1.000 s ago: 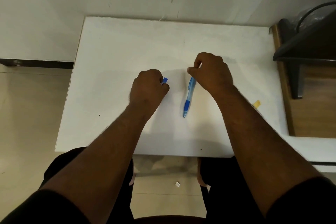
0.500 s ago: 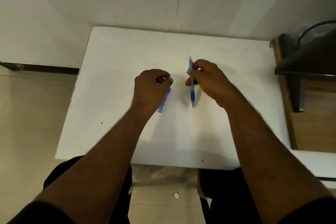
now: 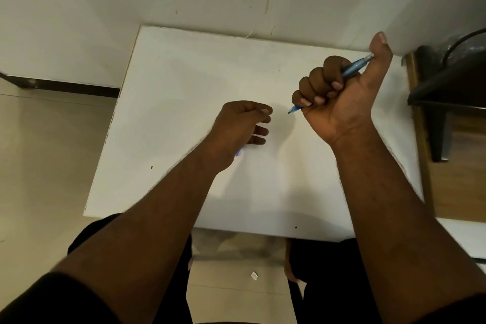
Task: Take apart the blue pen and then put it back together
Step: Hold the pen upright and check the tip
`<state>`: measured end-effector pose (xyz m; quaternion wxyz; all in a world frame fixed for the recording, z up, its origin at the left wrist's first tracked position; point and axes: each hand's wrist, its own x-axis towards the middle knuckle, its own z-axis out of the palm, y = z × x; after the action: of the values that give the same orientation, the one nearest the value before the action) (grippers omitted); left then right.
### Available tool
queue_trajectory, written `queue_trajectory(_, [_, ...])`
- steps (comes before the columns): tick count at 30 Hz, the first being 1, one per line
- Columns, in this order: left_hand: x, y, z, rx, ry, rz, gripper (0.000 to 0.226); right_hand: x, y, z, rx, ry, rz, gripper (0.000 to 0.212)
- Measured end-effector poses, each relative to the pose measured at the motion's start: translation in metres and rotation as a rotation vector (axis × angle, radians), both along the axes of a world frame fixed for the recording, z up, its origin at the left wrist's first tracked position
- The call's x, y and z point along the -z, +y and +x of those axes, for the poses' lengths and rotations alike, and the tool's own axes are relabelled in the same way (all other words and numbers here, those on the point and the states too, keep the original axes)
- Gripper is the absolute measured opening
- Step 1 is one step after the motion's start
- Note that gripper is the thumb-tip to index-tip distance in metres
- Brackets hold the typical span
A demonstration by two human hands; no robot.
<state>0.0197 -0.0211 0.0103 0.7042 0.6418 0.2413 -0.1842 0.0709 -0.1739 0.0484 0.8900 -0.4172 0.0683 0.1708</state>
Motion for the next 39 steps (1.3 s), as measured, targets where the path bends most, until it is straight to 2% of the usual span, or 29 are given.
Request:
queue_trajectory(2, [-0.0003, -0.0039, -0.0017, 0.067, 0.031, -0.043, 0.022, -0.0006, 0.0004, 0.0001, -0.005, -0.009, -0.025, 0.062])
queue_trajectory(9, [0.0019, -0.0055, -0.0023, 0.143, 0.066, 0.034, 0.036, 0.0018, 0.0009, 0.0003, 0.022, -0.031, -0.072, 0.063])
queue_trajectory(14, [0.0034, -0.0065, -0.0029, 0.171, 0.062, 0.056, 0.036, 0.0038, 0.0035, -0.0004, 0.052, -0.021, -0.114, 0.063])
queue_trajectory(26, [-0.0003, -0.0065, -0.0039, 0.217, 0.018, 0.015, 0.035, 0.0061, 0.0012, 0.0001, 0.093, -0.013, -0.042, 0.072])
queue_trajectory(32, [-0.0001, -0.0058, -0.0049, 0.232, 0.008, 0.022, 0.038, 0.0055, 0.0016, 0.0019, 0.091, -0.031, -0.072, 0.063])
queue_trajectory(39, [-0.0004, -0.0061, -0.0054, 0.259, 0.007, 0.029, 0.042, 0.0088, 0.0049, 0.0006, 0.073, -0.015, -0.078, 0.065])
